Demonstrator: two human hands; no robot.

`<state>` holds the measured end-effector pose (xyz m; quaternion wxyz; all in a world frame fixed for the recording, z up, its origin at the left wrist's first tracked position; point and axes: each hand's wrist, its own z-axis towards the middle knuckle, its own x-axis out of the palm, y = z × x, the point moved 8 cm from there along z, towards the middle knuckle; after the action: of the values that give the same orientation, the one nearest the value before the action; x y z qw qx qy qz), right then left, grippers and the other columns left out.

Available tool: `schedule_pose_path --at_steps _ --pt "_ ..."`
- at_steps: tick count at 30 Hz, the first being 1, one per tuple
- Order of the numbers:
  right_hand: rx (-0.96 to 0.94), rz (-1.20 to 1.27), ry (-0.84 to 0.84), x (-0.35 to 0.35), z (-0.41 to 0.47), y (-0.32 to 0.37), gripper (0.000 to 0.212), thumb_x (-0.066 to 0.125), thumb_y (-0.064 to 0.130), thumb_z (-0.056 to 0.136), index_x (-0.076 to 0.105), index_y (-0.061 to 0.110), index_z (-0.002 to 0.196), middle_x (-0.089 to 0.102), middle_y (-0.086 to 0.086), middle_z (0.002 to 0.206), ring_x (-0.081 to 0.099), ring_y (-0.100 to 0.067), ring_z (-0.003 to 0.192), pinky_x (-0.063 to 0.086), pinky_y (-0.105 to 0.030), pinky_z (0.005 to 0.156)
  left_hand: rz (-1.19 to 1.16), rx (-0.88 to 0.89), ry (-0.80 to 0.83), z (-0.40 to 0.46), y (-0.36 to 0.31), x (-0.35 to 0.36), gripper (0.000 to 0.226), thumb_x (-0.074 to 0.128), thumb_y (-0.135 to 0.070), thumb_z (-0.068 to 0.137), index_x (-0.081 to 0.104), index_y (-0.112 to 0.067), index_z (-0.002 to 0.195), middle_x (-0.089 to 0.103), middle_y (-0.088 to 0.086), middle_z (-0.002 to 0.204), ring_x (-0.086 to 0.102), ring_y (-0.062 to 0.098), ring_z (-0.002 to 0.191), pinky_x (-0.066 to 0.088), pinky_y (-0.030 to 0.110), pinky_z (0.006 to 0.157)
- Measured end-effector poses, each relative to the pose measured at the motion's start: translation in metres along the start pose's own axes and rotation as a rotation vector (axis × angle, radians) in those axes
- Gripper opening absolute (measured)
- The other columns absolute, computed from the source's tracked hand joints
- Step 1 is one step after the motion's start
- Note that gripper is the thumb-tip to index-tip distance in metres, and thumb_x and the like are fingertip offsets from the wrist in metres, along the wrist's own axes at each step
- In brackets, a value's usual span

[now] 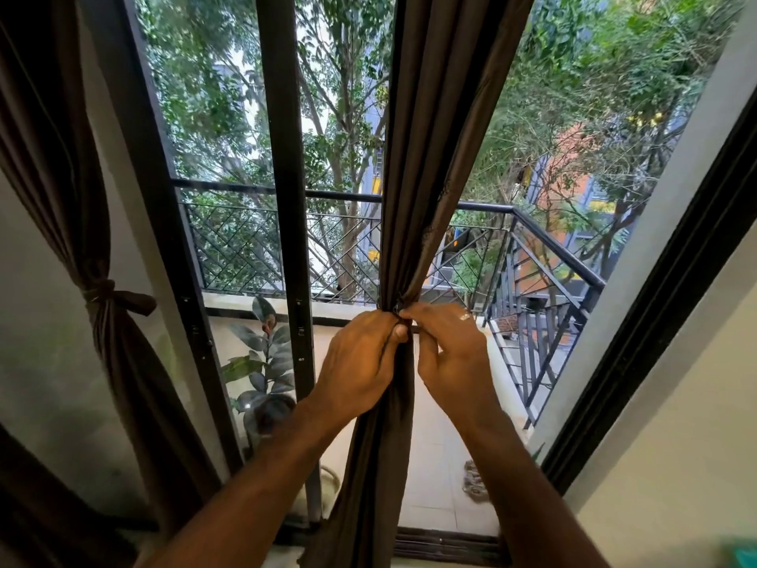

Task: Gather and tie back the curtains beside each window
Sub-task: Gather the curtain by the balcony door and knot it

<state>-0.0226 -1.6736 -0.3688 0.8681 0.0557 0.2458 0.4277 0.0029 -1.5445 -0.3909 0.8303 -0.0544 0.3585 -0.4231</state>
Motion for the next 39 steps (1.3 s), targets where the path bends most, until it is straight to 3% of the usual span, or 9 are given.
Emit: schedule_pose_path --at_steps 5,12,18,20,23,27,33,36,39 --pt "-0.030 -0.101 0.060 0.016 -0.004 0.005 0.033 0.051 0.008 0.093 0.068 0.005 0.122 0.062 -0.008 0.121 0.061 -0.028 0.107 0.052 -0.042 0.092 0.017 0.048 0.005 0.007 -0.010 -0.007 0.016 0.048 -0.027 0.102 0.060 -0.017 0.099 0.050 -0.013 0.088 0.035 -0.002 0.081 0.027 0.011 0.074" --pt "0.081 -0.101 0.113 0.025 0.001 -0.007 0.025 0.042 0.009 0.086 0.066 0.007 0.092 0.042 -0.002 0.115 0.052 -0.035 0.105 0.050 -0.039 0.090 0.105 0.016 0.137 0.013 -0.005 -0.006 0.026 0.047 -0.036 0.102 0.055 -0.012 0.096 0.059 0.006 0.086 0.052 0.024 0.079 0.037 0.031 0.066" --pt "0.198 -0.021 0.216 0.030 0.009 -0.016 0.025 0.048 0.009 0.090 0.072 0.007 0.096 0.047 -0.003 0.117 0.052 -0.020 0.106 0.048 -0.027 0.095 -0.002 -0.039 0.082 0.016 -0.007 -0.009 0.015 0.052 -0.024 0.103 0.055 -0.009 0.101 0.054 0.001 0.083 0.049 0.019 0.074 0.031 0.026 0.064" --pt "0.215 0.014 0.160 0.024 0.010 -0.013 0.025 0.052 0.006 0.089 0.076 0.006 0.097 0.049 -0.001 0.113 0.054 -0.010 0.100 0.049 -0.020 0.091 -0.010 -0.032 0.049 0.016 -0.003 -0.011 0.021 0.049 -0.027 0.103 0.058 -0.008 0.099 0.060 0.005 0.084 0.054 0.023 0.077 0.040 0.032 0.067" --pt "0.282 0.088 0.010 0.015 0.007 -0.014 0.023 0.062 -0.001 0.085 0.079 0.011 0.094 0.060 0.005 0.107 0.062 -0.006 0.097 0.058 -0.030 0.085 0.037 0.032 0.038 0.018 -0.008 -0.011 0.025 0.047 -0.025 0.103 0.063 -0.008 0.095 0.062 0.007 0.083 0.057 0.025 0.078 0.047 0.039 0.068" --pt "0.287 0.124 -0.026 0.008 0.004 -0.017 0.015 0.071 0.001 0.085 0.075 0.011 0.096 0.067 0.004 0.101 0.065 -0.007 0.093 0.060 -0.037 0.081 0.080 0.023 0.035 0.027 -0.001 -0.014 0.025 0.048 -0.022 0.100 0.061 -0.008 0.083 0.059 0.006 0.075 0.053 0.023 0.072 0.044 0.037 0.064" --pt "0.281 0.068 0.131 0.014 0.014 -0.021 0.019 0.066 0.000 0.092 0.067 0.019 0.091 0.049 0.002 0.113 0.058 -0.006 0.095 0.057 -0.020 0.076 0.115 0.005 0.085 0.034 0.001 -0.016 0.029 0.052 -0.026 0.098 0.059 -0.009 0.076 0.058 0.005 0.069 0.049 0.019 0.062 0.030 0.025 0.063" --pt "0.420 0.127 0.005 0.006 0.008 -0.023 0.018 0.074 0.013 0.091 0.062 0.025 0.087 0.061 0.007 0.096 0.064 -0.005 0.077 0.050 -0.014 0.066 0.206 -0.027 0.104 0.042 0.001 -0.022 0.029 0.057 -0.023 0.099 0.060 -0.008 0.074 0.064 0.014 0.069 0.061 0.034 0.066 0.030 0.028 0.061" --pt "0.532 0.183 0.119 0.022 -0.008 -0.022 0.014 0.070 0.036 0.088 0.066 0.024 0.082 0.069 0.010 0.076 0.067 -0.009 0.065 0.056 -0.031 0.064 0.278 -0.074 0.141 0.049 0.002 -0.025 0.030 0.056 -0.025 0.101 0.064 -0.007 0.078 0.067 0.018 0.075 0.064 0.037 0.074 0.031 0.030 0.062"
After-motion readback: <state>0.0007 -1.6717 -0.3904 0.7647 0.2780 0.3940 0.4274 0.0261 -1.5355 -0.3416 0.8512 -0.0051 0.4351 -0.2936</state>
